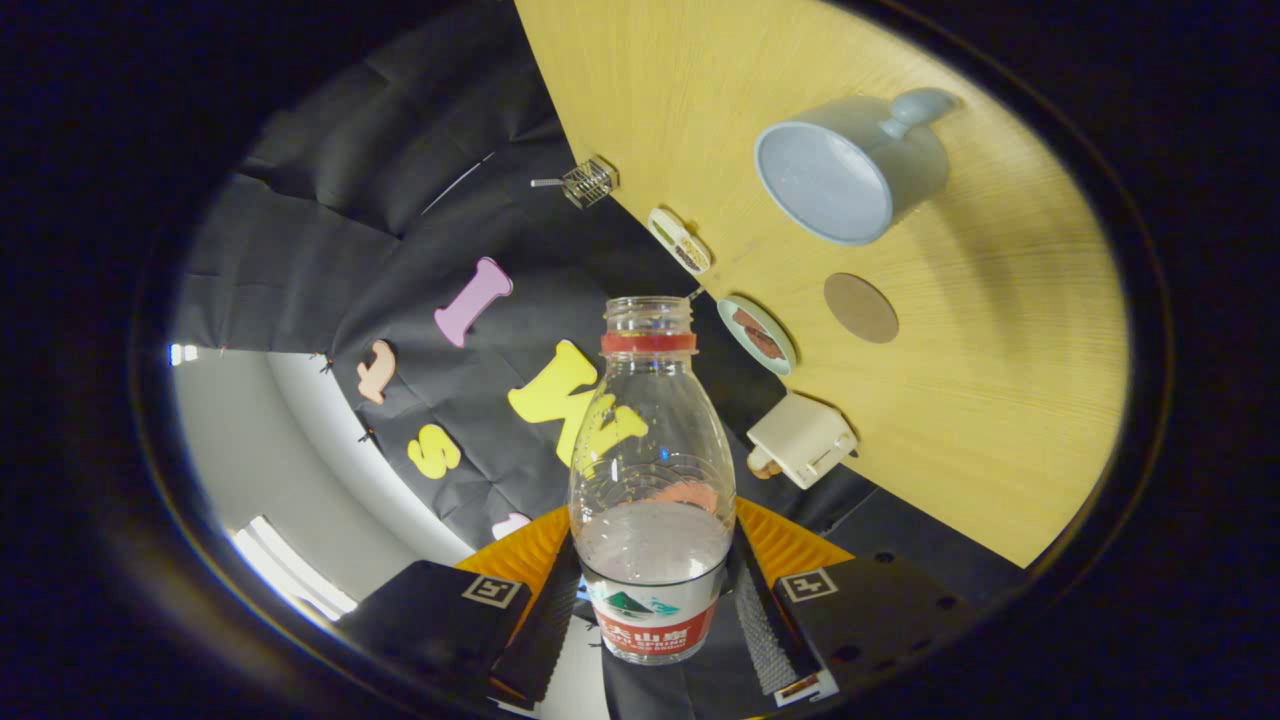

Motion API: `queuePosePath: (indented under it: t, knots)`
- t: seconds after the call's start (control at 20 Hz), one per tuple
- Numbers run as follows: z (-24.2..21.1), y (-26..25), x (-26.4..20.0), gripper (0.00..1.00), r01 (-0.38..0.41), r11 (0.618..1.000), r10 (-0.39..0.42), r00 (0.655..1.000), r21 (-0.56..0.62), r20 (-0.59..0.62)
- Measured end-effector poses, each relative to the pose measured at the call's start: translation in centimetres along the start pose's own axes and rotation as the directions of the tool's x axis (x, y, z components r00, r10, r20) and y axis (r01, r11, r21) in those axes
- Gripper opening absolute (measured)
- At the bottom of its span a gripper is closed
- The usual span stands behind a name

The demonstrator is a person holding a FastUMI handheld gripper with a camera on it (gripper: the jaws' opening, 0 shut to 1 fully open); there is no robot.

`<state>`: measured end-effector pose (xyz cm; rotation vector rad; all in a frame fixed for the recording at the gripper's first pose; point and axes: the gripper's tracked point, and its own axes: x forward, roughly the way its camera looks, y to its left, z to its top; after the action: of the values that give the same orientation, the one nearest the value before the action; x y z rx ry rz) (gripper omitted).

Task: Take the bottle from table, then pour the juice into the cup, finally place the bottle on the coaster

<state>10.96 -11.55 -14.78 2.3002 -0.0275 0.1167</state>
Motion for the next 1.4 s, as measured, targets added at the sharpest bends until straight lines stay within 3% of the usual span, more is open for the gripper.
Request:
queuePosePath:
  t: [0.45,0.75,0.9,1.0,1.2,1.3,1.4]
  knots:
    - [0.6,-1.8,-0.5,0.79,0.013,1.0,-0.013,1.0,-0.013,0.026]
    - [0.7,-3.5,-0.5,0.78,0.021,0.993,-0.016,0.999,-0.116,0.045]
    - [0.3,-5.3,-0.3,0.79,0.053,0.967,-0.045,0.998,-0.25,0.038]
    - [0.2,-6.6,-0.3,0.79,0.076,0.927,-0.067,0.997,-0.368,0.037]
    - [0.3,-8.1,-0.7,0.79,0.053,0.803,-0.053,0.998,-0.593,0.017]
    - [0.6,-8.8,-0.7,0.79,0.051,0.724,-0.06,0.998,-0.688,0.01]
    - [1.2,-9.4,-0.8,0.79,0.061,0.617,-0.078,0.997,-0.784,0.017]
